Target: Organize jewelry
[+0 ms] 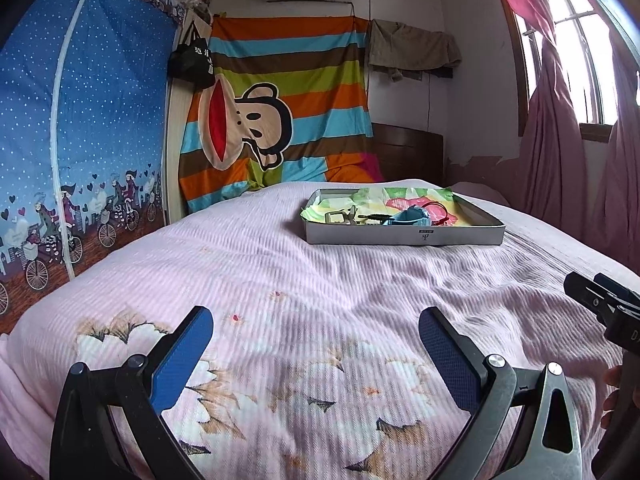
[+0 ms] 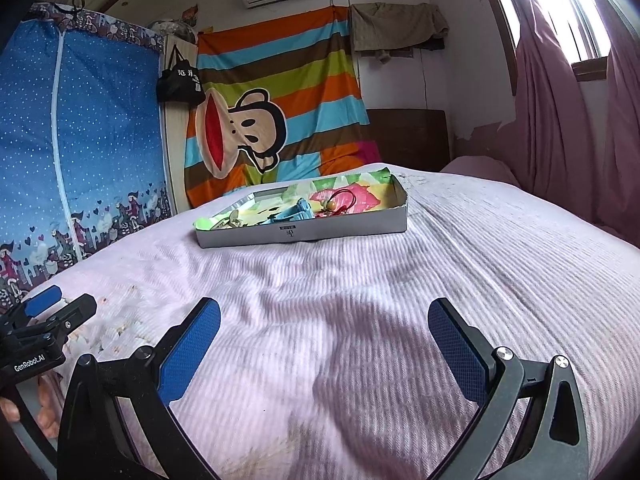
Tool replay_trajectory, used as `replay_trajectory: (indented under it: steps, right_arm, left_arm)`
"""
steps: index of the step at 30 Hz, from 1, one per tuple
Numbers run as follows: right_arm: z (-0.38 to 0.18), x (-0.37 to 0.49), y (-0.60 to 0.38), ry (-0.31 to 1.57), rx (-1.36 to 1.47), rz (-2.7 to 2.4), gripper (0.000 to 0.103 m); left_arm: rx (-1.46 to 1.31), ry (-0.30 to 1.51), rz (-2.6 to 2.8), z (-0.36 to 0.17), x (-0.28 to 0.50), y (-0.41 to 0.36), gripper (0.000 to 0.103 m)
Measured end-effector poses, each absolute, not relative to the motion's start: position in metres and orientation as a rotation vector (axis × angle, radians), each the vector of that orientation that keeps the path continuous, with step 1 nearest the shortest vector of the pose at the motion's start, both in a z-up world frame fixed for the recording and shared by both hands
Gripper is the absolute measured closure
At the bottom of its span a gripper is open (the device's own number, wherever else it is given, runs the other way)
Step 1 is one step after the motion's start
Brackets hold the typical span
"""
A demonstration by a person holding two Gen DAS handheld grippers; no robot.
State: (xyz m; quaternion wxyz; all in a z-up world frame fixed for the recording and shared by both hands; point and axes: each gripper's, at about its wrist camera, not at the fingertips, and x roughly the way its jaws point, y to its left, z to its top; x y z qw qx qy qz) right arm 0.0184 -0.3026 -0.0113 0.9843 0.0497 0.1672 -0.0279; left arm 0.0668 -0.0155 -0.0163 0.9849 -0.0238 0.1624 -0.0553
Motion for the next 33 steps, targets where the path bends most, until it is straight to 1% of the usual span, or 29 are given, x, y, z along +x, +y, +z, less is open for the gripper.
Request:
replay_trajectory:
  steps: [10, 33]
  right_arm:
    - [-0.009, 0.017, -0.292, 0.303, 0.087, -0.052, 0.001]
    - [-0.013, 0.012, -0.285, 0.294, 0.068, -0.051, 0.001]
  left_arm:
    - [-0.046, 0.269, -0.107, -0.006, 0.060, -0.015, 0.000]
    - [-0.038, 0.266, -0.105, -0.007, 0.057, -0.018, 0.000]
